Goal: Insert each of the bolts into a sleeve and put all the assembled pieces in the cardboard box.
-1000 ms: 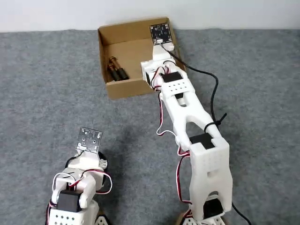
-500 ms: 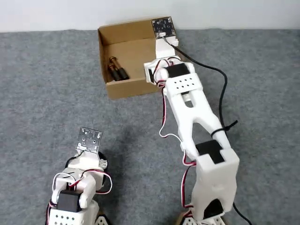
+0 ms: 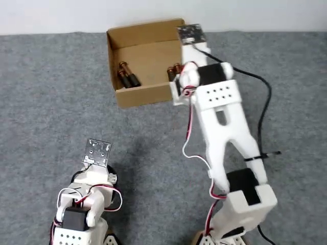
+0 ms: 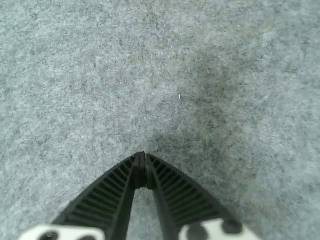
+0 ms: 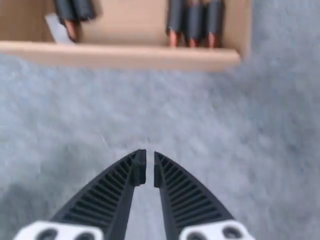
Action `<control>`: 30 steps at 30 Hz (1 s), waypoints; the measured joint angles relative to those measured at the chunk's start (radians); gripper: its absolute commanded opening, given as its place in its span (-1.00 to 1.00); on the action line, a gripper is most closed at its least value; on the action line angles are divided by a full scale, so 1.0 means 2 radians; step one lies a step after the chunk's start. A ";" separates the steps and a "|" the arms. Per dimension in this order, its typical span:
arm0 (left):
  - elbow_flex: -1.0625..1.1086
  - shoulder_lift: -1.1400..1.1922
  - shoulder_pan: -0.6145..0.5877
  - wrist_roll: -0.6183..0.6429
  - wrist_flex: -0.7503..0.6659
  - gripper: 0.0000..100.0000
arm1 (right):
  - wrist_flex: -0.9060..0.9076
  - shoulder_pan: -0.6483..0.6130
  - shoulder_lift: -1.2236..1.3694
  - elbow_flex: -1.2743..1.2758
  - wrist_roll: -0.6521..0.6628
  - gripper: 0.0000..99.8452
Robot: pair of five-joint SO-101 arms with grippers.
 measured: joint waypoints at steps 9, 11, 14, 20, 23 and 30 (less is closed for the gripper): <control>0.000 0.000 0.000 0.000 0.000 -0.99 | 0.127 0.047 -0.086 0.000 0.001 -0.98; 0.000 0.000 0.000 0.000 0.000 -0.99 | 0.127 0.065 -0.110 0.000 0.001 -0.98; 0.000 0.000 0.000 0.000 0.000 -0.99 | 0.127 0.094 -0.152 0.000 0.001 -0.98; 0.000 0.000 0.000 0.000 0.000 -0.99 | 0.128 0.129 -0.246 0.038 0.001 -0.98; 0.000 0.000 0.000 0.000 0.000 -0.99 | 0.128 0.147 -0.303 0.110 0.001 -0.98; 0.000 0.000 0.000 0.000 0.000 -0.99 | 0.076 0.198 -0.430 0.291 0.001 -0.98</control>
